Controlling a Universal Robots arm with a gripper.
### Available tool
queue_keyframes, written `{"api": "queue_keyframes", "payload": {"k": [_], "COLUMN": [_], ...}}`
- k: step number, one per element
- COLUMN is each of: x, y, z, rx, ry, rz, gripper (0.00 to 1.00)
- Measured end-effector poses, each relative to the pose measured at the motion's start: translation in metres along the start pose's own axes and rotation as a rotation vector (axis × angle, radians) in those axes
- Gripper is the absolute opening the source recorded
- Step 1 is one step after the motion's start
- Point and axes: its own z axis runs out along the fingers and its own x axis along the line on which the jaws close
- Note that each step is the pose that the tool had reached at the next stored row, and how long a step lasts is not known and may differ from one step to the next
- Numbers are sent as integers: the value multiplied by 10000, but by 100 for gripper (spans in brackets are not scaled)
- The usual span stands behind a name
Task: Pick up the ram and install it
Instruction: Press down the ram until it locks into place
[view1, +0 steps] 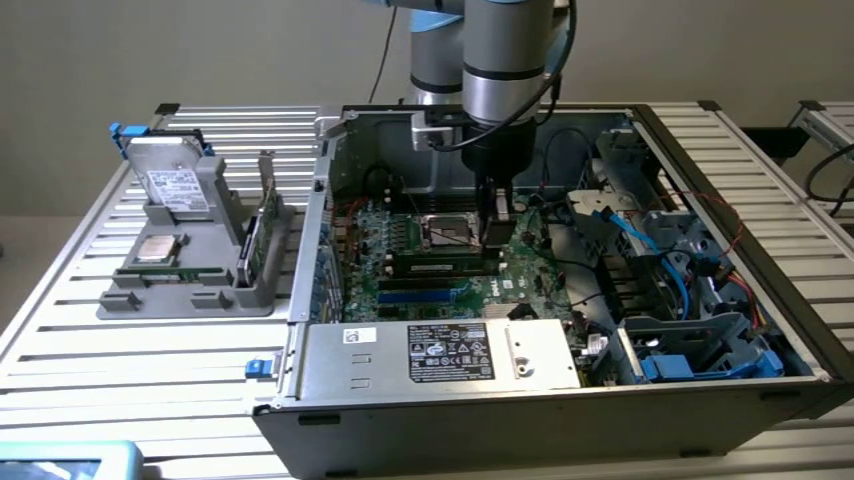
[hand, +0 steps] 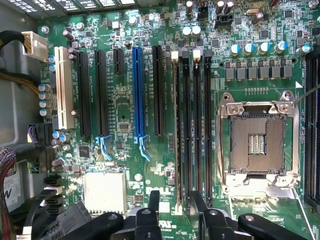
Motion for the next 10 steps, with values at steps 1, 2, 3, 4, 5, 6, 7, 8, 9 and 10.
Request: {"api": "queue_keyframes", "payload": {"k": [1,2,3,4,5,6,7,8,9,10], "x": [0,0,0,0,0,0,0,0,0,0], "y": [-1,-1,-2,-3,-3,-4,-5,-5,-5,-5], "z": [0,0,0,0,0,1,1,1,1,1], "rx": [0,0,0,0,0,0,0,0,0,-1], "ry": [0,-1,0,0,-1,-2,-1,-1,-1,-1], "rz": [0,0,0,0,0,0,0,0,0,5], "gripper": [38,38,38,38,36,36,29,23,23,17]}}
